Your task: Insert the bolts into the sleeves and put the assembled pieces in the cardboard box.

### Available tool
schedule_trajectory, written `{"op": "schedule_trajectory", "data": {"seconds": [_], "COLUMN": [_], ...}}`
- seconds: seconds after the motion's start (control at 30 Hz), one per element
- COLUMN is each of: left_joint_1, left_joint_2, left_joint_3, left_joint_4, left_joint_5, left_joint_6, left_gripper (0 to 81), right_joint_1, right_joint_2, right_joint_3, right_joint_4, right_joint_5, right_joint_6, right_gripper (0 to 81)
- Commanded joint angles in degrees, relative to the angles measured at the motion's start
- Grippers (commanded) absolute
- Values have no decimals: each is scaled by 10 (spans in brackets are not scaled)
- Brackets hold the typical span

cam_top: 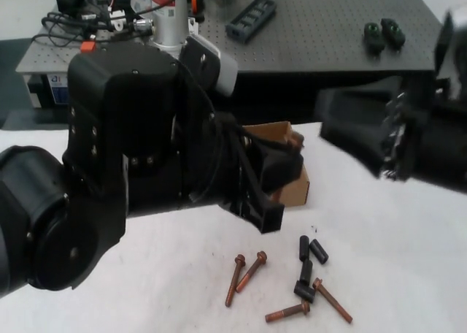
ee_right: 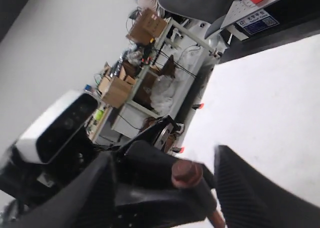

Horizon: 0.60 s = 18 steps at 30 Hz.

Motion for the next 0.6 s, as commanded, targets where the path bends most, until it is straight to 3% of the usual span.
{"op": "schedule_trajectory", "data": {"seconds": [0.0, 0.07, 0.17, 0.2, 0.43, 0.57], "left_joint_1": [0, 0, 9, 14, 50, 61], "left_joint_2": [-7, -7, -5, -1, 92, 164], "left_joint_3": [-4, -4, -4, -5, -13, -57], "left_joint_4": [-39, -45, -45, -49, -161, -137], "left_joint_5": [-89, -139, -177, -176, -176, -176], "left_joint_6": [6, 4, 4, 4, 22, 22], "left_gripper": [6, 6, 6, 6, 6, 6], "right_joint_1": [-35, -73, -112, -121, -143, -148], "right_joint_2": [-15, -24, -24, -24, -18, -1], "right_joint_3": [-4, -4, -4, -4, -4, -4], "right_joint_4": [-2, -2, -2, -1, 17, 31], "right_joint_5": [-33, -39, -56, -61, -63, -63], "right_joint_6": [68, 93, 106, 109, 169, 195], "right_gripper": [403, 298, 11, 43, 43, 43]}}
